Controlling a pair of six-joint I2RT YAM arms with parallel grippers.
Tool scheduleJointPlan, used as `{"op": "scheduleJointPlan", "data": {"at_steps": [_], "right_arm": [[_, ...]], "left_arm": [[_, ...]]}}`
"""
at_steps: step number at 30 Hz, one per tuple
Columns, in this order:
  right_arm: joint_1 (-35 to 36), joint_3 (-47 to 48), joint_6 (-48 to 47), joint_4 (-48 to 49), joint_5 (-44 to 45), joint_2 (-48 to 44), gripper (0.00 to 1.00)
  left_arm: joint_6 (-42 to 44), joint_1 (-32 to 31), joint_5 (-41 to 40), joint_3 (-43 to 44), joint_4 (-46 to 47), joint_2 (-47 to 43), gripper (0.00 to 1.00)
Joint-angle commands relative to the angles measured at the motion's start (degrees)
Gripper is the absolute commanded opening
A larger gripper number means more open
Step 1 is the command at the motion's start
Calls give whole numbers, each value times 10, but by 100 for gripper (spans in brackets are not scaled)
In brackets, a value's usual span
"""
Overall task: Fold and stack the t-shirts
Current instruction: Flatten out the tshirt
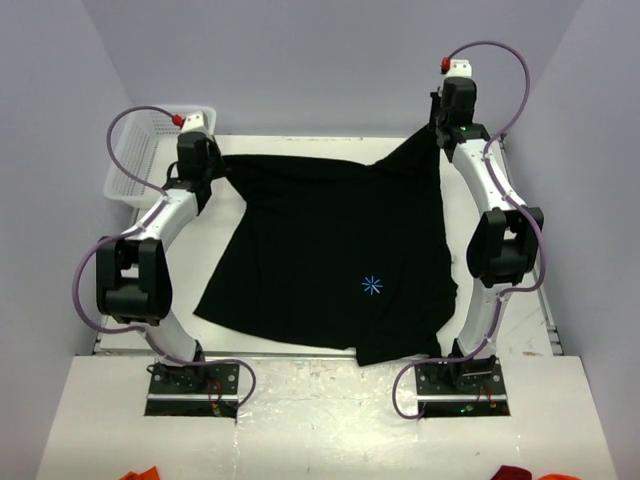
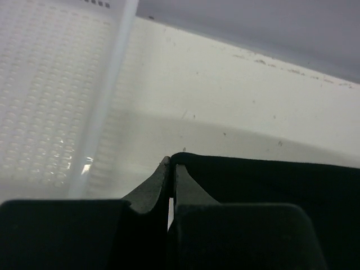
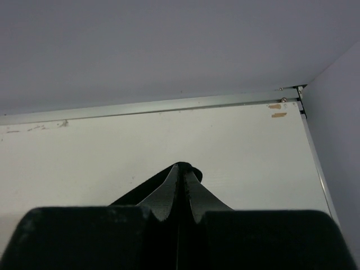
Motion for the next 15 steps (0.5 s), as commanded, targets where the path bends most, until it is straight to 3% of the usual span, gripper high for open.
{"op": "scheduleJointPlan", "data": {"at_steps": [1, 8, 15], "right_arm": [[-7, 16, 4, 23, 20, -23, 0], [-7, 9, 7, 22, 21, -26, 0], [-9, -5, 13, 26, 26, -38, 0]], "left_arm": [[38, -1, -63, 24, -1, -50, 0], [52, -13, -40, 1, 45, -91, 0], [89, -46, 106, -62, 136, -163, 0]]}}
